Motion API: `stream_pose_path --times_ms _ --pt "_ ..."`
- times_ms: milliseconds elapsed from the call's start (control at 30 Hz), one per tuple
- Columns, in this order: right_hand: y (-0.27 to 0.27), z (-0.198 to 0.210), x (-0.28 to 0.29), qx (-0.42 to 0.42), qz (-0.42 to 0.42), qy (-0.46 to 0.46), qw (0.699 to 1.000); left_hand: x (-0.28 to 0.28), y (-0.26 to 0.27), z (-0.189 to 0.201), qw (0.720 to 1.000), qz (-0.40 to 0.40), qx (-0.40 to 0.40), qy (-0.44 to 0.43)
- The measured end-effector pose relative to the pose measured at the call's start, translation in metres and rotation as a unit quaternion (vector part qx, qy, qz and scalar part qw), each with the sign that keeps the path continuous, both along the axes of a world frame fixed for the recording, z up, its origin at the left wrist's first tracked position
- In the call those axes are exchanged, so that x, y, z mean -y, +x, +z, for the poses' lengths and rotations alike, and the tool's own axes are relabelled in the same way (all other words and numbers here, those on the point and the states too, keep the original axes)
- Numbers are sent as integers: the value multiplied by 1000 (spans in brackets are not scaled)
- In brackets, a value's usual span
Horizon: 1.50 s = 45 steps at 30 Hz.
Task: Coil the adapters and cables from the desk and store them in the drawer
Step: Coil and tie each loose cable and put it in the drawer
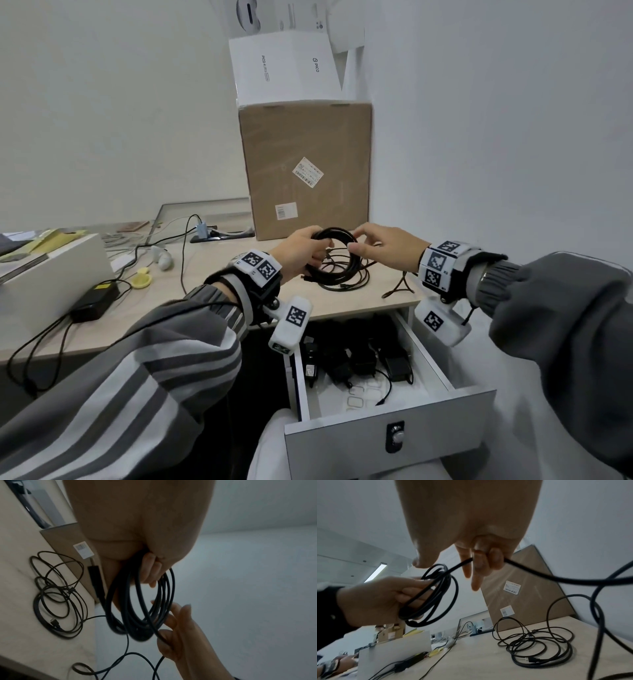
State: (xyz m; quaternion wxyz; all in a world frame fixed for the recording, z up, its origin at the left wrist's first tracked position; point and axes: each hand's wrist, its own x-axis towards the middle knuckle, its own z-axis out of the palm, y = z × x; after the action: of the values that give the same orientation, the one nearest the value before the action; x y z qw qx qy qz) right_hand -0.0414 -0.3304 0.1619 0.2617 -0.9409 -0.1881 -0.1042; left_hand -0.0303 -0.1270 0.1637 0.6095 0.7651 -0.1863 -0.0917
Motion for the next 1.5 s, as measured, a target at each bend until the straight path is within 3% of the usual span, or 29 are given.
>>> stream_pose_path --times_ms 133,233,400,467,533,633,733,900,1100,1167,1300,1367,1500 --pt "-9 -4 -18 30 63 -44 997 5 -5 6 997 -59 -1 55" --pt "-4 -12 -24 57 39 8 998 3 -2 7 997 -64 14 42" --pt "9 -25 -25 89 -50 103 989 3 11 -4 989 77 125 -4" --pt "14 -30 -22 97 -86 158 979 2 15 -11 982 148 90 -81" --pt "22 -35 -18 96 -113 204 968 6 21 -23 979 157 -12 -131" --pt "38 -44 -16 95 -141 225 959 23 23 -43 985 46 -116 -120" --pt "52 -56 -15 93 -146 220 960 48 35 -57 976 -13 -134 -173" --pt "72 -72 -11 66 -81 251 962 69 66 -68 886 48 -170 -430" --pt "76 -78 -2 -25 31 222 974 58 78 -61 805 101 -212 -545" --pt "72 -77 8 -36 57 162 984 44 84 -58 822 98 -201 -524" --pt "61 -71 28 -35 78 55 995 18 84 -52 936 76 -110 -326" --pt "54 -64 28 -33 80 17 996 12 78 -49 976 69 -48 -200" --pt "42 -45 22 1 72 -15 997 4 59 -44 998 51 21 19"
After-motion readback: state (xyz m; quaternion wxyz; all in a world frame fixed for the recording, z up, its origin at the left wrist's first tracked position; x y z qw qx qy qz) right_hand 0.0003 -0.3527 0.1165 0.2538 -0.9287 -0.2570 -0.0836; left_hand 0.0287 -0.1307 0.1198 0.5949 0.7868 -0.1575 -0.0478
